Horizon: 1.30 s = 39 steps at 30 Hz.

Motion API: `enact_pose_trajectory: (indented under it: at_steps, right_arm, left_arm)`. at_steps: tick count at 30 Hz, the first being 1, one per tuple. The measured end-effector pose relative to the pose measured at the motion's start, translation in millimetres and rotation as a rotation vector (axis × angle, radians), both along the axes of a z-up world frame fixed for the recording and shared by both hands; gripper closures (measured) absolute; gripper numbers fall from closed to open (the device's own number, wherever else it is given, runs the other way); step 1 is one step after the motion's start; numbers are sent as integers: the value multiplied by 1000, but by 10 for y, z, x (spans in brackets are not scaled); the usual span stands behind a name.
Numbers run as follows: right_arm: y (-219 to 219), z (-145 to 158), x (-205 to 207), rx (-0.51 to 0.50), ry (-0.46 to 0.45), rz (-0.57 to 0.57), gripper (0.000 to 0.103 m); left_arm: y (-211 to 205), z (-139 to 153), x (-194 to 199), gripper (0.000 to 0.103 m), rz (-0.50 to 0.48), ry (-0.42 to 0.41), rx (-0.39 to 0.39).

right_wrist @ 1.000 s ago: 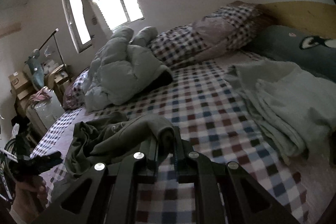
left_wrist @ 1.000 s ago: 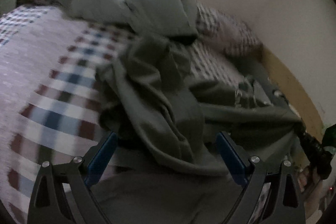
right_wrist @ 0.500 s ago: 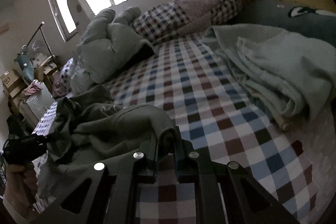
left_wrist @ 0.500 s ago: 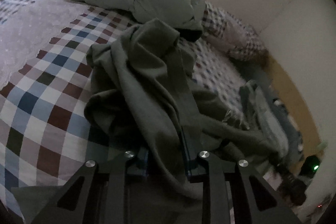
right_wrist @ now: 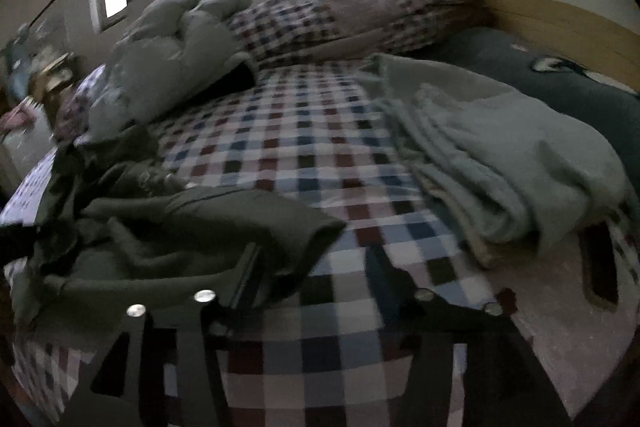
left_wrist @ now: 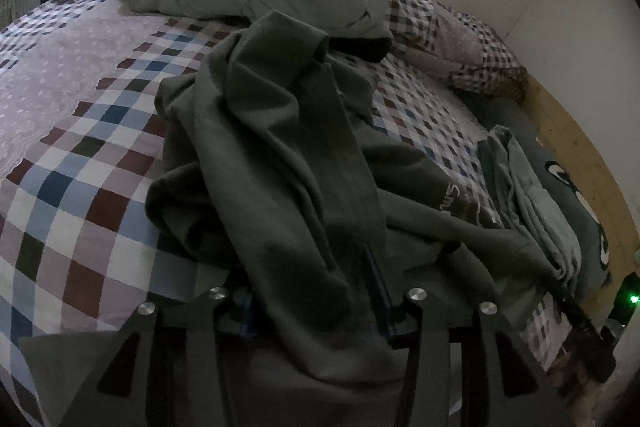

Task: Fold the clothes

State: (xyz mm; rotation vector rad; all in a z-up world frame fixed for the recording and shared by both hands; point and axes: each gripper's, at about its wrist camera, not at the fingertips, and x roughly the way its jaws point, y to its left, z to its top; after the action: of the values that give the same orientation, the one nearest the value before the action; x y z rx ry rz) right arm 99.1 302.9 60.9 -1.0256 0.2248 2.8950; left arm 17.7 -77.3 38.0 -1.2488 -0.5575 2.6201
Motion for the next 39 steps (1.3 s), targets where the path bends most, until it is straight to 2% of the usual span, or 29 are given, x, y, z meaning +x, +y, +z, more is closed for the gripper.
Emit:
enact_pose_trajectory:
  at_steps: [2,3,4,6,9,12,16,21,27,32,36,39]
  right_arm:
    - [26,-7,37,-51,3,-17,38]
    - [2,3,54,-55,12,-13,38]
    - [-30,16,70,-55,22,-7,38]
    - [-179,74,120,-16,62,33,38]
    - [-458,161,204,35,131,129,38]
    - [-800,174,254,89,166,250,38]
    - [-1206,92,267,143,163,381,40]
    - [-1530,-33,237,161,137,485,40]
    - [-1745,-167,234,171,100,561,40]
    - [-1812,-241,187,169,77,587,39]
    - [-1846,-269,143,168,71,590,39]
    - [-1868,-261,121,161,80,586,39]
  left_arm:
    - [20,3,31,54,-3,5,0]
    - [19,11,48,58,0,9,3]
    - [16,21,65,72,6,14,8]
    - [9,40,99,86,16,24,18]
    - [-82,138,189,93,31,75,85]
    - [-243,280,277,95,55,141,168]
    - [-589,453,394,96,126,234,294]
    - [-1256,550,580,96,292,360,466]
    - [-2017,529,882,96,502,472,603]
    - [-2357,332,987,96,627,434,649]
    - [-2466,163,920,95,705,321,614]
    - [-2479,83,872,91,723,266,586]
